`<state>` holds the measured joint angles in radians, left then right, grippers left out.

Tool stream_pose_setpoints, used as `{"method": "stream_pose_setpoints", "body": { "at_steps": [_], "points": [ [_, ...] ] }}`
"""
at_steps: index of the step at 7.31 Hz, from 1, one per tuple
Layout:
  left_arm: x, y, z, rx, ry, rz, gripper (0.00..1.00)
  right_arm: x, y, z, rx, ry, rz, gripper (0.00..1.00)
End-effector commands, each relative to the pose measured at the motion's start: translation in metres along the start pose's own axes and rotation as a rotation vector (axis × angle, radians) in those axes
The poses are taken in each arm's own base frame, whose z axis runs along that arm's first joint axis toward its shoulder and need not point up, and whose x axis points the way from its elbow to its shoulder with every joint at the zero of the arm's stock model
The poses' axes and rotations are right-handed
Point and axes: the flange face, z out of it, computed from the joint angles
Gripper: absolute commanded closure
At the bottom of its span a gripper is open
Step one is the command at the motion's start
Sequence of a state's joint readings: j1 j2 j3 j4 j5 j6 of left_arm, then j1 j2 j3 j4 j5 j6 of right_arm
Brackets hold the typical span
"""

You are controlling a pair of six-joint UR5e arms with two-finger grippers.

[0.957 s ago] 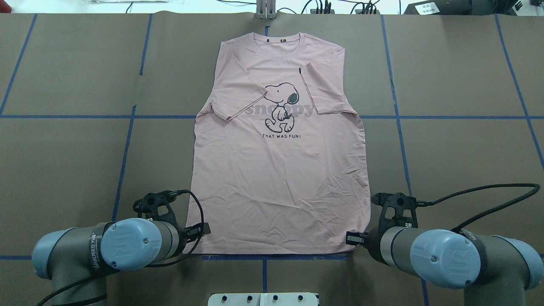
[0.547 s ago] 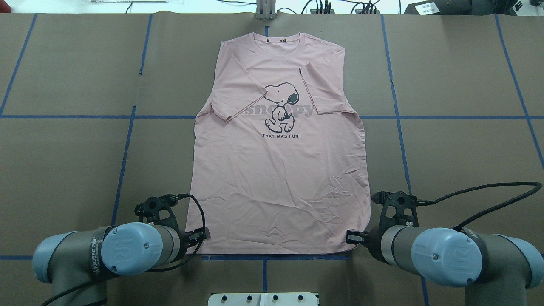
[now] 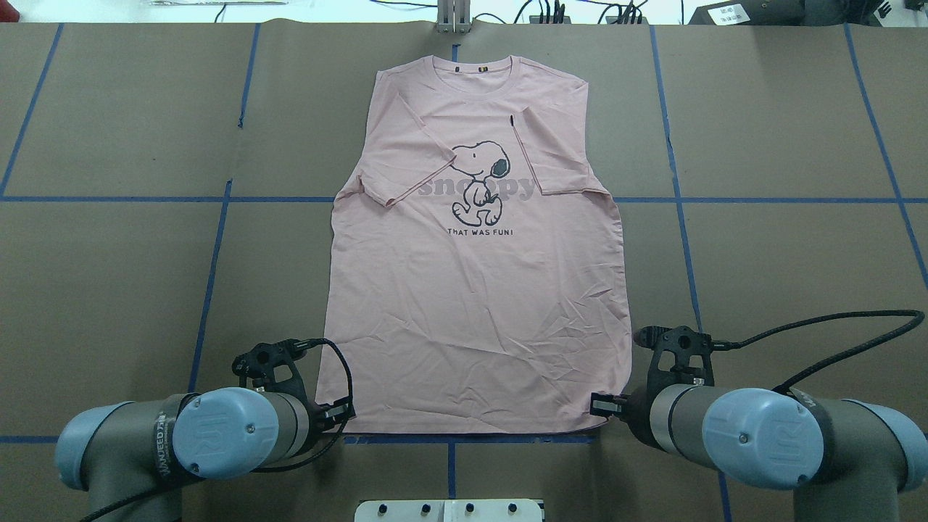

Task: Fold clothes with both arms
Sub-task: 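Grasp both hem corners with the left and right grippers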

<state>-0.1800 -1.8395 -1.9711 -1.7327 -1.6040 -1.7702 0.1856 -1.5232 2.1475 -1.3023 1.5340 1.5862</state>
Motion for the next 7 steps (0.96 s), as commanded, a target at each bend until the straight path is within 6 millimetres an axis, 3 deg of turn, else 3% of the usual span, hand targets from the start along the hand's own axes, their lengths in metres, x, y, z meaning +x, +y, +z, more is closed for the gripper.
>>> {"method": "stream_pose_setpoints", "body": {
  "at_steps": [1,2,3,7],
  "points": [
    [0.001,0.001,-0.001,-0.001,0.002,0.0,0.83,0.0,0.0,0.001,-0.001,0.001,-0.002,1.0],
    [0.002,0.001,-0.002,-0.002,0.005,0.002,0.97,0.0,0.001,0.0,-0.003,0.0,-0.003,1.0],
    [0.003,0.001,-0.007,-0.004,0.014,0.002,1.0,0.0,0.001,0.001,-0.003,0.001,-0.003,1.0],
    [0.006,0.005,-0.066,-0.008,0.008,0.009,1.0,-0.002,0.002,-0.021,-0.015,-0.027,-0.003,1.0]
  ]
}}
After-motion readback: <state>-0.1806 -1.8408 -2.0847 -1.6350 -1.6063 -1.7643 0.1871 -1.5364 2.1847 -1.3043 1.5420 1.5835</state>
